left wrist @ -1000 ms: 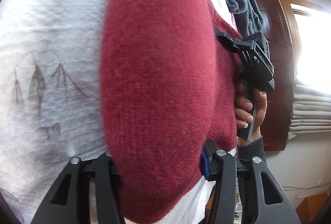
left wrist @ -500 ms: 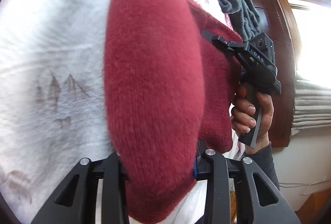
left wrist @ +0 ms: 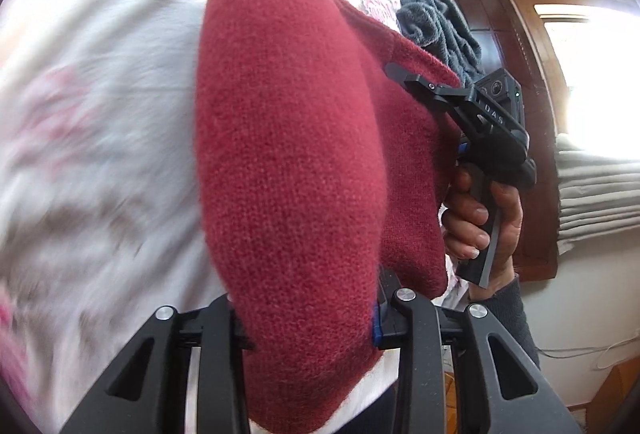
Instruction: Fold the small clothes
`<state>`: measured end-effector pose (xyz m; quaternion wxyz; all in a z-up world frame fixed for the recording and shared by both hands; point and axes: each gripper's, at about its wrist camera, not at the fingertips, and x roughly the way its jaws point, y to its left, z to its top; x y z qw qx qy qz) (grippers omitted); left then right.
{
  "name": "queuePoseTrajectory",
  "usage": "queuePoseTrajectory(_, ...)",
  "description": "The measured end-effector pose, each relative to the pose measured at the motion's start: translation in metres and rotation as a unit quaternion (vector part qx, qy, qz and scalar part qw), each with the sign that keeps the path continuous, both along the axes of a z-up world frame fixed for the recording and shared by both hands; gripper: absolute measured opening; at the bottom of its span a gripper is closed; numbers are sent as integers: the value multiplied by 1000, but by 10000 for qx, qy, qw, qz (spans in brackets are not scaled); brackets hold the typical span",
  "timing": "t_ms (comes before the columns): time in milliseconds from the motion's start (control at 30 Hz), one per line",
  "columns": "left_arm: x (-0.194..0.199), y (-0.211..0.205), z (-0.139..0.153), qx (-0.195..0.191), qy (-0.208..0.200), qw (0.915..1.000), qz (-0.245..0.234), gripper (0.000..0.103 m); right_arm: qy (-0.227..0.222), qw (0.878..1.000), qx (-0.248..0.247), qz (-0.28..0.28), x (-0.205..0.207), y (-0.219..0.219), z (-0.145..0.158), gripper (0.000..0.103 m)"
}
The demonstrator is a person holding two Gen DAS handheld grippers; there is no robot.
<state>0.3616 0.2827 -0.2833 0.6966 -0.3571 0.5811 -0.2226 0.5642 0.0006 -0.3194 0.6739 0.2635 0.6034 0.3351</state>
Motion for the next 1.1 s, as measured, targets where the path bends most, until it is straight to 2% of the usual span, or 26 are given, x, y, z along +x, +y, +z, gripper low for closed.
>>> queuePoseTrajectory(167, -55, 24, 1, 54, -11, 9998, 194, 34, 93, 9994, 56, 336, -40, 37, 0, 35)
queuePoseTrajectory(367, -116, 50, -13, 63, 112, 9991, 416, 34, 316, 9974, 72, 649, -89, 75, -11, 35)
queuePoseTrajectory(533, -148, 62, -37, 86, 211, 9988, 428, 34, 520, 9955, 2, 796, -120, 90, -34, 35)
queuePoseTrajectory(633, -156, 60, -62, 219, 406, 9981, 412, 39, 666, 9941, -216, 824, -131, 90, -55, 38)
queuePoseTrajectory(667, -156, 59, -72, 330, 464, 9975, 418, 45, 707, 9937, -316, 805, -132, 89, -63, 43)
queuePoseTrajectory(700, -157, 58, -80, 359, 521, 9970, 445, 55, 728, 9937, -351, 773, -131, 88, -67, 53)
queuePoseTrajectory(800, -157, 61, -85, 236, 654, 9959, 581, 60, 688, 9953, -399, 544, -129, 68, -64, 64)
queuePoseTrajectory(833, -158, 64, -80, 323, 619, 9957, 602, 62, 607, 9968, -381, 340, -127, 55, -56, 66)
queuePoseTrajectory(867, -160, 66, -70, 611, 517, 9949, 622, 65, 511, 9981, -305, 130, -129, 41, -48, 68)
queuePoseTrajectory(933, -168, 70, -42, 1419, 76, 9878, 640, 66, 311, 9992, -94, -214, -132, 11, -30, 65)
queuePoseTrajectory(967, -175, 68, -23, 1800, -265, 9812, 642, 66, 183, 9994, -23, -276, -137, -8, -24, 56)
queuePoseTrajectory(1000, -182, 64, -8, 1971, -552, 9768, 626, 66, 94, 9997, 5, -222, -140, -12, -17, 48)
queuePoseTrajectory(1033, -188, 60, 2, 1868, -784, 9775, 592, 66, 16, 9999, -29, -131, -144, -13, -11, 45)
queuePoseTrajectory(1100, -195, 47, 11, 1401, -1063, 9833, 469, 66, -145, 9995, -266, 85, -150, -6, -6, 41)
